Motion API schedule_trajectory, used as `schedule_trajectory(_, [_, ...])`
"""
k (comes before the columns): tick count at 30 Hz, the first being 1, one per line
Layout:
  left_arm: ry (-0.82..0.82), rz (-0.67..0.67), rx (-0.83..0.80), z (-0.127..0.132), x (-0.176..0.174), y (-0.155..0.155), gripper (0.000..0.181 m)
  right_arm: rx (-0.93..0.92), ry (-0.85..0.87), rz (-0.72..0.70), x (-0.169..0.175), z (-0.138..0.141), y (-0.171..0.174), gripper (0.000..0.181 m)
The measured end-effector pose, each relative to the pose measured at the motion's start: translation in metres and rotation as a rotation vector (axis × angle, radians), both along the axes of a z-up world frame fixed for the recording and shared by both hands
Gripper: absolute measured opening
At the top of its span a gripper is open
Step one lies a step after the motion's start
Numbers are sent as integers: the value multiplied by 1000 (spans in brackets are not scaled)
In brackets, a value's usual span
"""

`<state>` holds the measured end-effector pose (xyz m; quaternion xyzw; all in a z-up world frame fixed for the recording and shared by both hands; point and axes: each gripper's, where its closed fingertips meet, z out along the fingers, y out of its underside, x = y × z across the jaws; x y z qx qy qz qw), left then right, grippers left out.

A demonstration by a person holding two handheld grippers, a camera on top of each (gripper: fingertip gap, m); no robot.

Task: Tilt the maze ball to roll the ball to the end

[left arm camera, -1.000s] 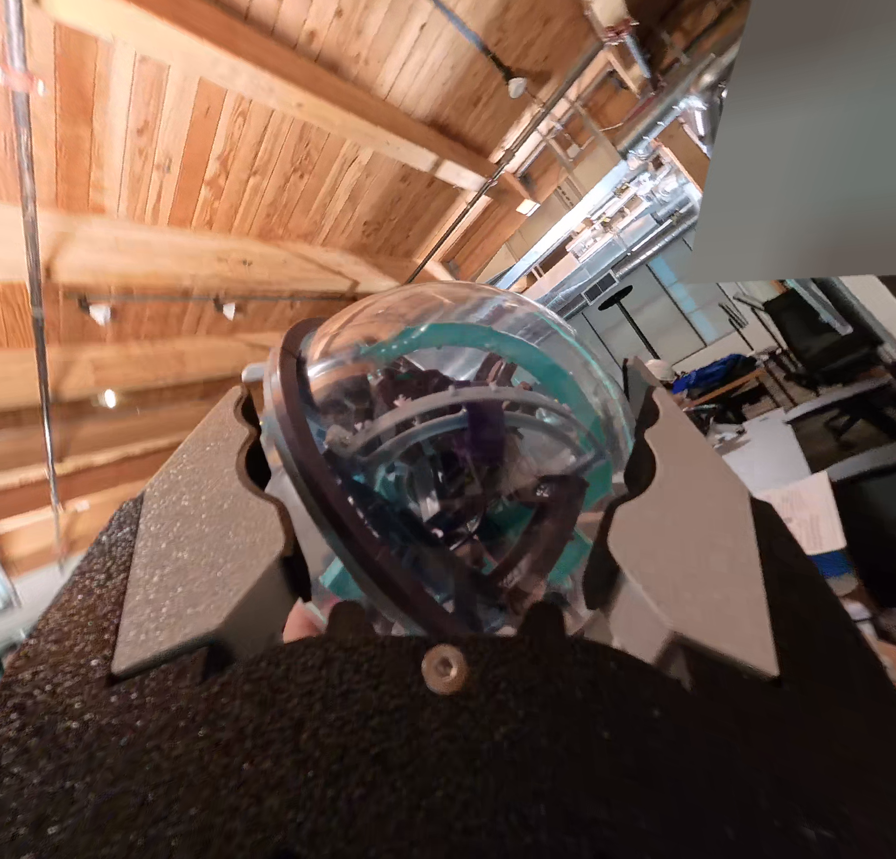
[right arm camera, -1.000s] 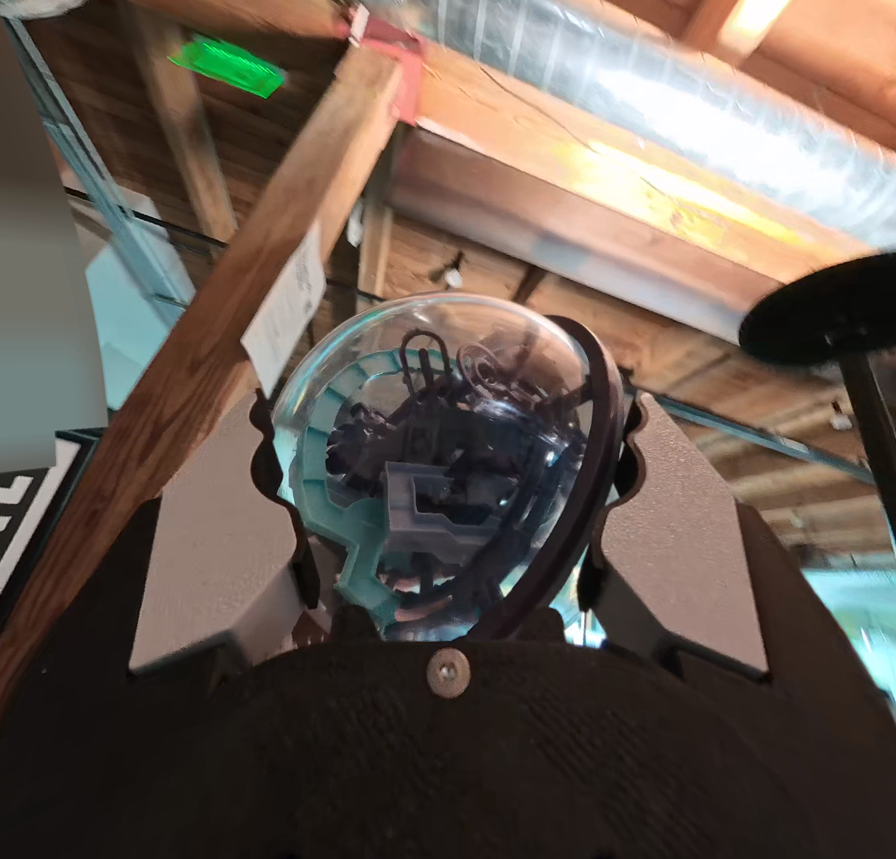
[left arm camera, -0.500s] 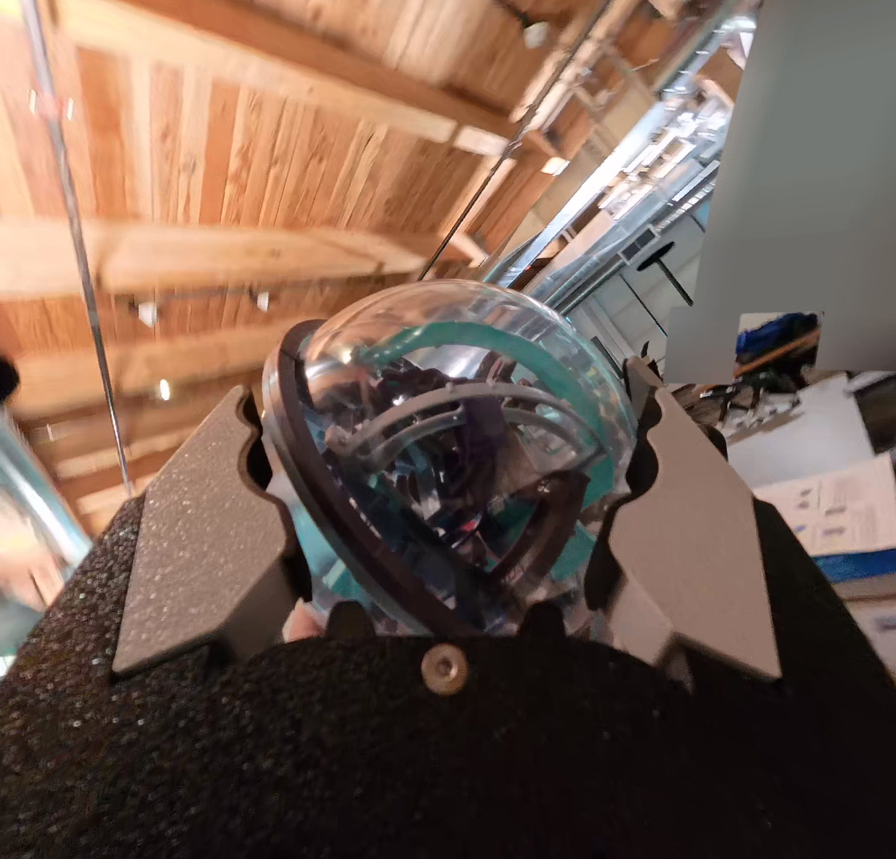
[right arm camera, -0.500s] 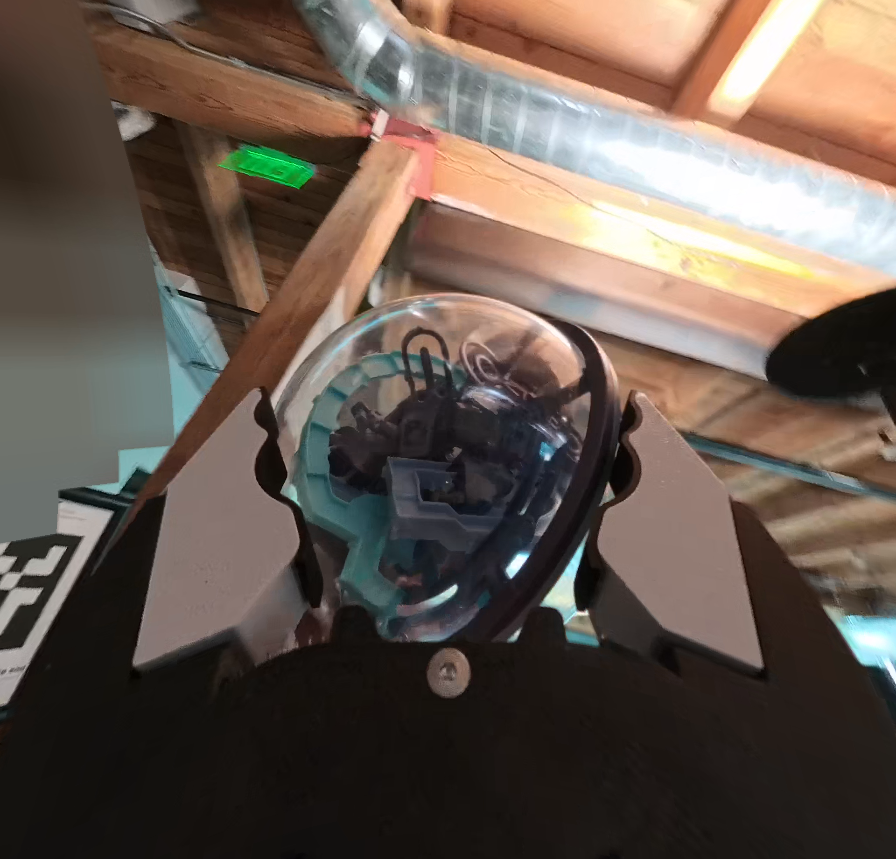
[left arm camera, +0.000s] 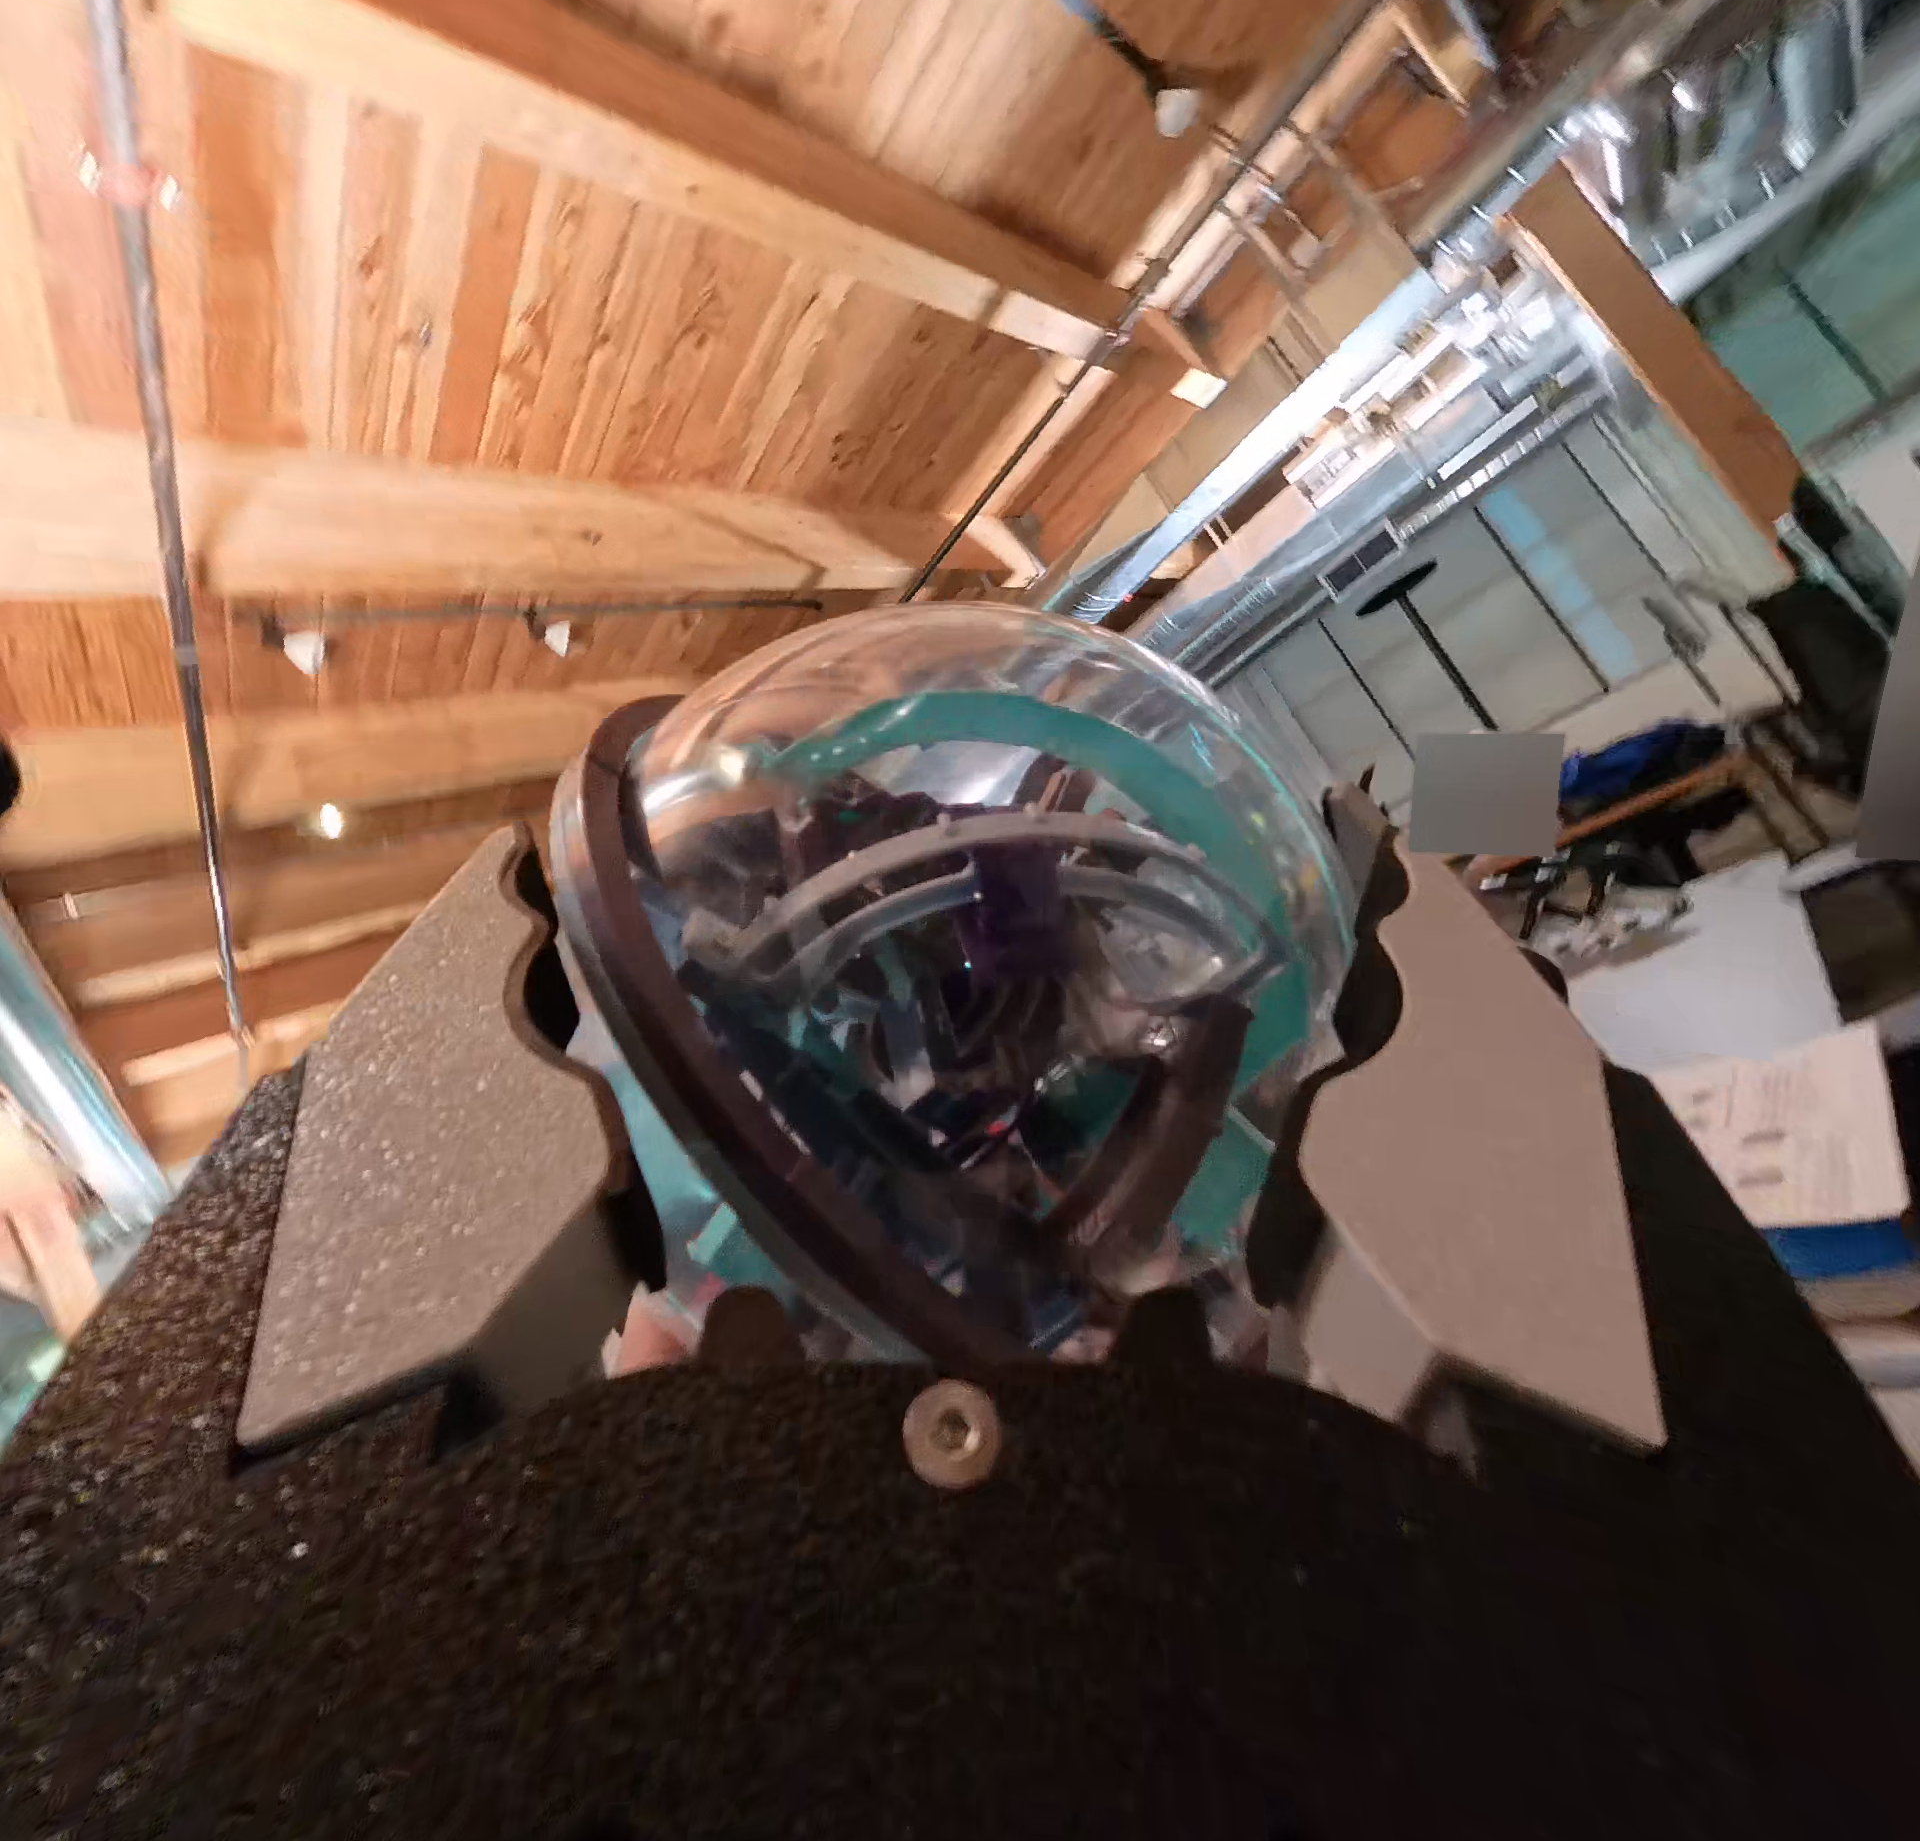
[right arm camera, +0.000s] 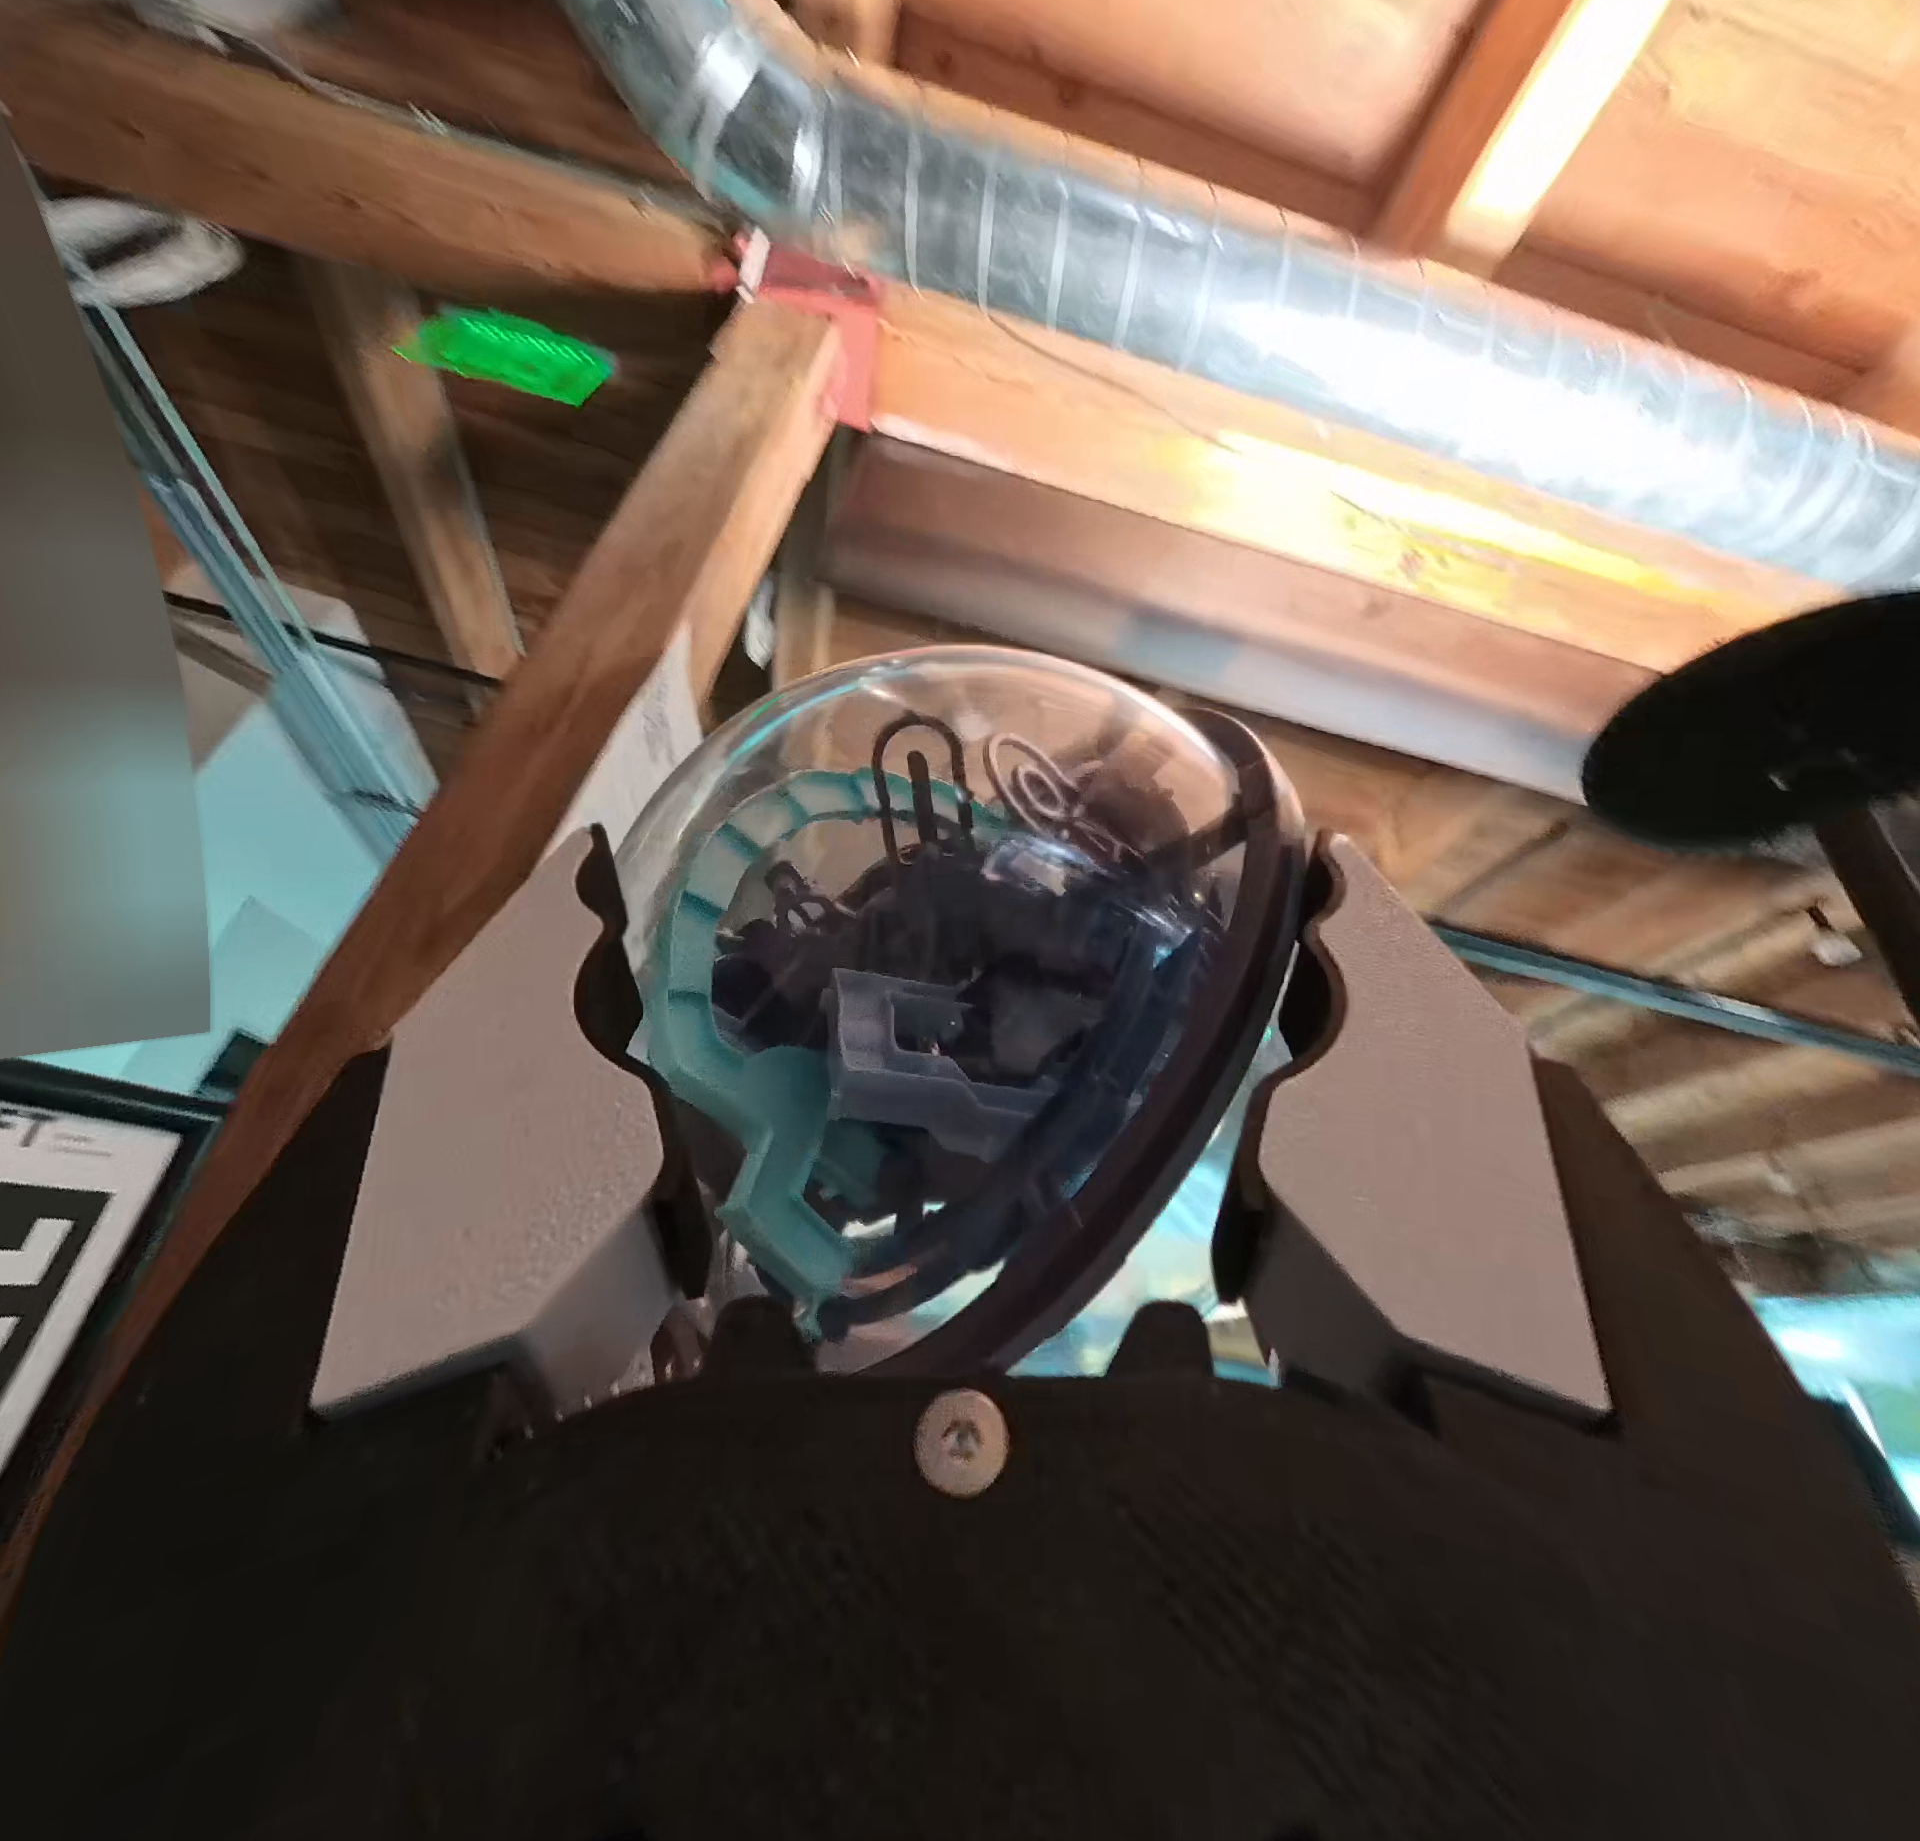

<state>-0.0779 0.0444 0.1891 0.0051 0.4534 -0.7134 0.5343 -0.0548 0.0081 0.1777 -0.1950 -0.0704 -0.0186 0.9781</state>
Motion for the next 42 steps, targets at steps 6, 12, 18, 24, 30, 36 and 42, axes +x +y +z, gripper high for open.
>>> schedule_trajectory(6, [-117,97,208,3,-15,-34,145,201,-64,102,-9,-4,-30,124])
schedule_trajectory(12, [-155,93,295,5,-26,-50,146,277,-103,96,-20,-3,-44,124])
schedule_trajectory(18, [-129,125,367,14,-25,-64,146,354,-78,127,-19,2,-55,124])
schedule_trajectory(24, [-26,179,441,15,-6,-71,146,420,29,186,0,-2,-58,124])
schedule_trajectory(30, [-159,104,427,18,-27,-75,145,403,-99,113,-20,6,-65,124])
schedule_trajectory(36, [-267,46,418,26,-51,-80,145,412,-194,59,-44,16,-73,124])
schedule_trajectory(42, [-287,33,401,33,-62,-76,145,394,-220,42,-56,24,-71,124])
